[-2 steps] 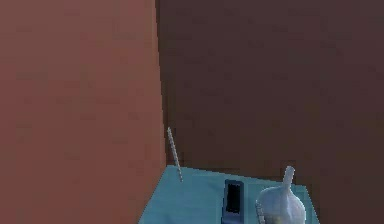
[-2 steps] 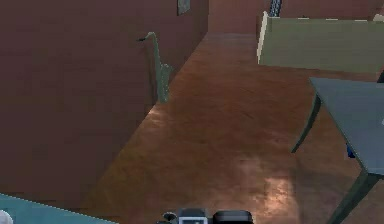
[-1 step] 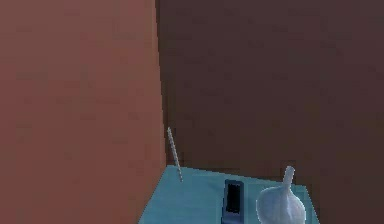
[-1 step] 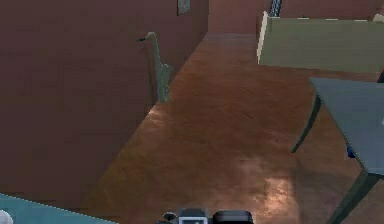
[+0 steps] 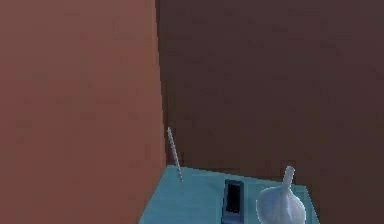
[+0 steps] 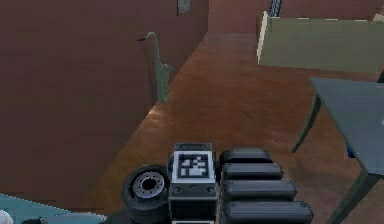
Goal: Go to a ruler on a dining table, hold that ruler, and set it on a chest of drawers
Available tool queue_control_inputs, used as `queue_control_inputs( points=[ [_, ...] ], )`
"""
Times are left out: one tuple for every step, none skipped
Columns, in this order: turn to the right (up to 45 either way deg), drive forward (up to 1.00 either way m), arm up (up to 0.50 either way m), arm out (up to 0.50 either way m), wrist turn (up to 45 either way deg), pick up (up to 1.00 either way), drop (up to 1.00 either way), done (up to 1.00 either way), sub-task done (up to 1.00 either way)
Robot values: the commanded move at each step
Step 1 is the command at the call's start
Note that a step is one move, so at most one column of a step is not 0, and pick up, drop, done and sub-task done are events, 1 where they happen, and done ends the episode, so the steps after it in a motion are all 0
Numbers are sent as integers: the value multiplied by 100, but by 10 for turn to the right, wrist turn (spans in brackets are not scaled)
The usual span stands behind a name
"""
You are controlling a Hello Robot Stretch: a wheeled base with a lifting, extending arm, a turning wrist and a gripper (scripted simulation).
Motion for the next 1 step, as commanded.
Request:
queue_control_inputs(
  points=[
    [0,0,0,0,0,0,0,100,0]
  ],
)
